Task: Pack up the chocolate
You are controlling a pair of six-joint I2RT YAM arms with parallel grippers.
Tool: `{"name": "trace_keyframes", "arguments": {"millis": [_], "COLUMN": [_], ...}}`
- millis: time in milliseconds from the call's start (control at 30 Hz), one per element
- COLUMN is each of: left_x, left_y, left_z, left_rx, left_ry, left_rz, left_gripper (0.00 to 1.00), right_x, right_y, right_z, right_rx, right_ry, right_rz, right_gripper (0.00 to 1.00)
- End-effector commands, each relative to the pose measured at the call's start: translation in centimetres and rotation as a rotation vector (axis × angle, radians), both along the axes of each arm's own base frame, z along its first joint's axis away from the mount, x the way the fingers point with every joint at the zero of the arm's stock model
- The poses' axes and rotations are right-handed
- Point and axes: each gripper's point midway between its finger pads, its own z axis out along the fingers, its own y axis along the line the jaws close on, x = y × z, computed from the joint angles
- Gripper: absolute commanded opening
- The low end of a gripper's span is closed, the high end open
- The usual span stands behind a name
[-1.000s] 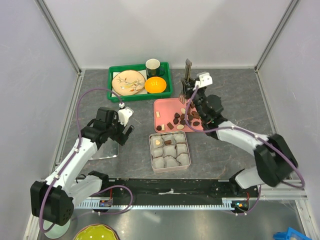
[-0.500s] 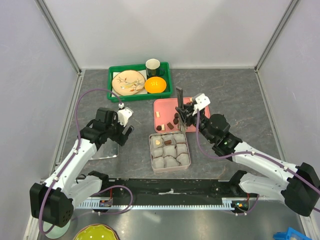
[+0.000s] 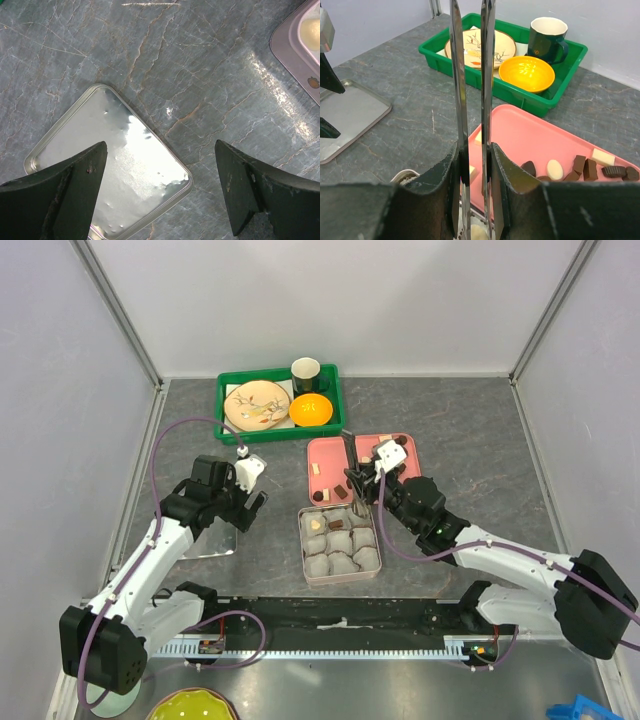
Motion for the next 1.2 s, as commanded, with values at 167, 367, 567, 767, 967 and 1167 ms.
{"name": "trace_keyframes", "arguments": {"millis": [167,367,567,767,967,1167], "left_x": [0.3,0.3,0.2,0.2,0.1,0.0], "left_y": [0.0,0.0,0.1,0.2,0.1,0.1], "left_z": [1.1,1.2,1.3,1.4,1.3,1.3], "left_rx": [-0.007,-0.008,-0.008,-0.004,-0.004,-0.004], "left_ry": [-0.043,-0.045,-0.046,-0.051,-0.048,-0.045], "left_rz": [-0.008,-0.008,-0.006,-0.003,-0.008,-0.009], "left_gripper": [0.95,0.95,0.95,0.95,0.95,0.95], "right_x": [0.3,0.2,0.2,0.1,-0.1,-0.6], "right_y": [0.9,0.8,0.8,0.7,0.6,0.3], "right_z": [2.3,2.1,2.0,2.2,2.3,2.6], "right_rx": [0.095,0.087,0.087,0.09,0.093,0.103], "right_ry": [-0.062,-0.06,-0.058,-0.062,-0.063,-0.066], "right_rz": [0.012,0.012,0.013,0.015,0.02,0.029], "right_gripper": [0.29,0.35,0.4,0.41,0.42,0.44]}}
